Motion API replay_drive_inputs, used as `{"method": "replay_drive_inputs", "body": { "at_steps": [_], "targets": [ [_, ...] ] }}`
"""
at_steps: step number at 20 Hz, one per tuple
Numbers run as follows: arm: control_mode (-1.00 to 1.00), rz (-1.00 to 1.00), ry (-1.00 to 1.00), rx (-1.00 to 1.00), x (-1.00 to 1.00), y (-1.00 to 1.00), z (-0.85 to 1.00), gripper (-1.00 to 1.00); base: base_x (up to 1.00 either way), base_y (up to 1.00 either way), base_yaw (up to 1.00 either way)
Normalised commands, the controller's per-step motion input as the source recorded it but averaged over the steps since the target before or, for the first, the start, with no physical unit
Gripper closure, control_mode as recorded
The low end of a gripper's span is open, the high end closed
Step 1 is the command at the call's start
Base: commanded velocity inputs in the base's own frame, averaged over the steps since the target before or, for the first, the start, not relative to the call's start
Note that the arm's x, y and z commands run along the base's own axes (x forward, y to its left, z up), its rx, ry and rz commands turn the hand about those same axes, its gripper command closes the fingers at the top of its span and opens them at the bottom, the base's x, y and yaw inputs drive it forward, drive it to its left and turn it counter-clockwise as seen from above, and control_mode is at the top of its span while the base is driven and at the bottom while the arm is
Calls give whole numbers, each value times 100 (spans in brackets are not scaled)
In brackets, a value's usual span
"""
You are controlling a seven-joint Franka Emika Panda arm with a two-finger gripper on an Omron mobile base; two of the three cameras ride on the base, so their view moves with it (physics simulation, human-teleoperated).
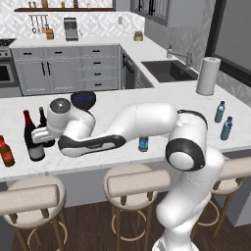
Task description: Move the plastic bottles in the middle to the plastics group, and the glass bottles in the middle to the glass group.
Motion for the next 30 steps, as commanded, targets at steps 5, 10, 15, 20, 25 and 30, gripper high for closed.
{"method": "replay_drive_inputs", "body": {
  "at_steps": [5,10,15,20,25,30],
  "targets": [
    [-100,-10,0,10,-36,-100,7,-100,0,0,0],
    [-100,-8,3,4,-25,-100,23,-100,0,0,0],
    [-100,-5,14,0,-16,-100,54,-100,0,0,0],
    [-100,-7,13,0,-21,-100,50,-100,0,0,0],
    [-100,-14,5,-12,-29,-100,21,-100,0,0,0],
    [-100,-20,6,-17,-20,-100,2,-100,0,0,0]
  ]
}}
